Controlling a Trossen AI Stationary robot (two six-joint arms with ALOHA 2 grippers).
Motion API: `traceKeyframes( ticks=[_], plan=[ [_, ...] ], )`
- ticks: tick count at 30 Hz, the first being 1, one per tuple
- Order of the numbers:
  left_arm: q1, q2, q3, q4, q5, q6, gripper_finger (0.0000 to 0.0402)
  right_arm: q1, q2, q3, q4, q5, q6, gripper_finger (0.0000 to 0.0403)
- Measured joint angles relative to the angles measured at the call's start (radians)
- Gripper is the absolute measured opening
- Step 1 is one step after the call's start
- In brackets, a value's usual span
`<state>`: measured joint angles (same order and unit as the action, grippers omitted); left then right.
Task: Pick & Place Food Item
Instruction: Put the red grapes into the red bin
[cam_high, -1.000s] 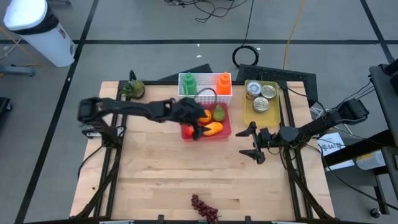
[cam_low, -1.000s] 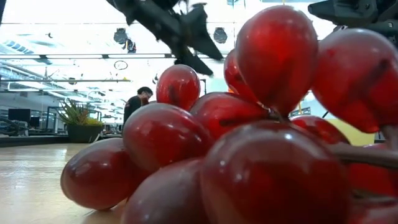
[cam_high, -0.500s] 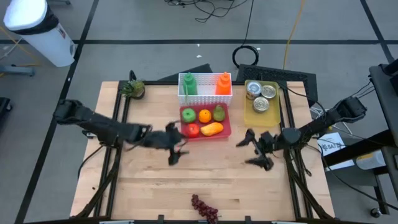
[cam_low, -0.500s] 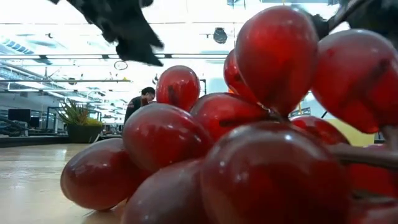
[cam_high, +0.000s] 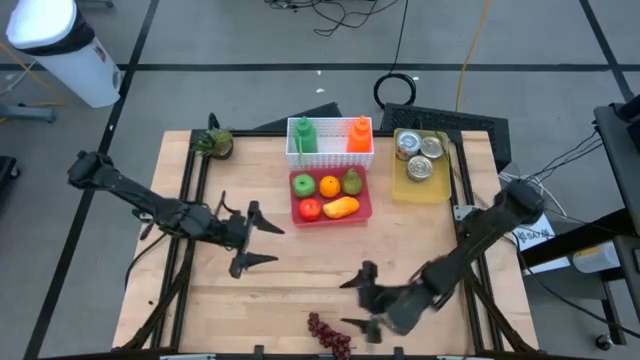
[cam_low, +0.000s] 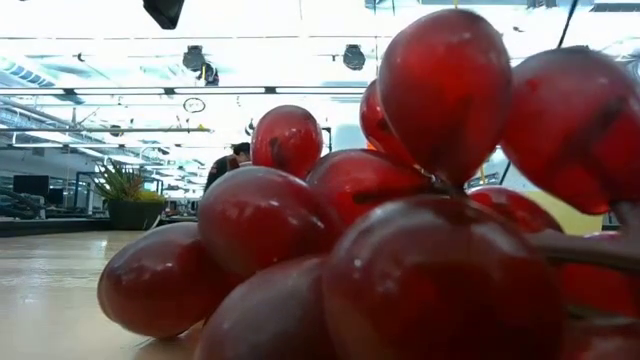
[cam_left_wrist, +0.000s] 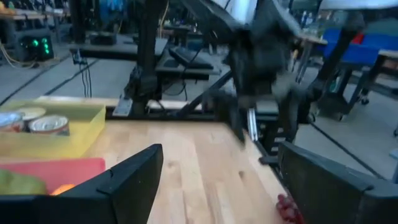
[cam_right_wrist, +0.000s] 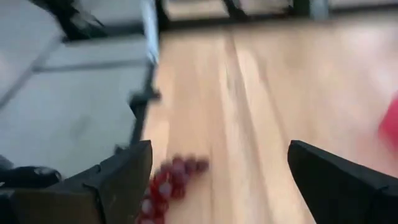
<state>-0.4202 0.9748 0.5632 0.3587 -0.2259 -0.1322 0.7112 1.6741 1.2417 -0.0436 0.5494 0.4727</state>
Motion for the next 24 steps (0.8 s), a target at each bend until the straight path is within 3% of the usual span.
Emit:
traceKeyframes(
  ticks=[3, 9, 15, 24],
  plan=[
    [-0.002, -0.008, 0.0, 0.01, -0.002, -0.001, 0.0324, 0.004, 0.127, 0.112, -0.134, -0.035, 0.15, 0.0357],
    [-0.001, -0.007, 0.0, 0.01, -0.002, -0.006, 0.0324, -0.012, 0.301, 0.244, -0.137, -0.244, 0.224, 0.0357],
    [-0.001, -0.007, 0.0, 0.01, -0.002, -0.047, 0.0324, -0.036, 0.391, 0.265, -0.136, -0.312, 0.248, 0.0342],
    [-0.001, -0.007, 0.0, 0.01, -0.003, -0.022, 0.0324, -0.101, 0.47, 0.264, -0.13, -0.488, 0.277, 0.0281]
  ],
)
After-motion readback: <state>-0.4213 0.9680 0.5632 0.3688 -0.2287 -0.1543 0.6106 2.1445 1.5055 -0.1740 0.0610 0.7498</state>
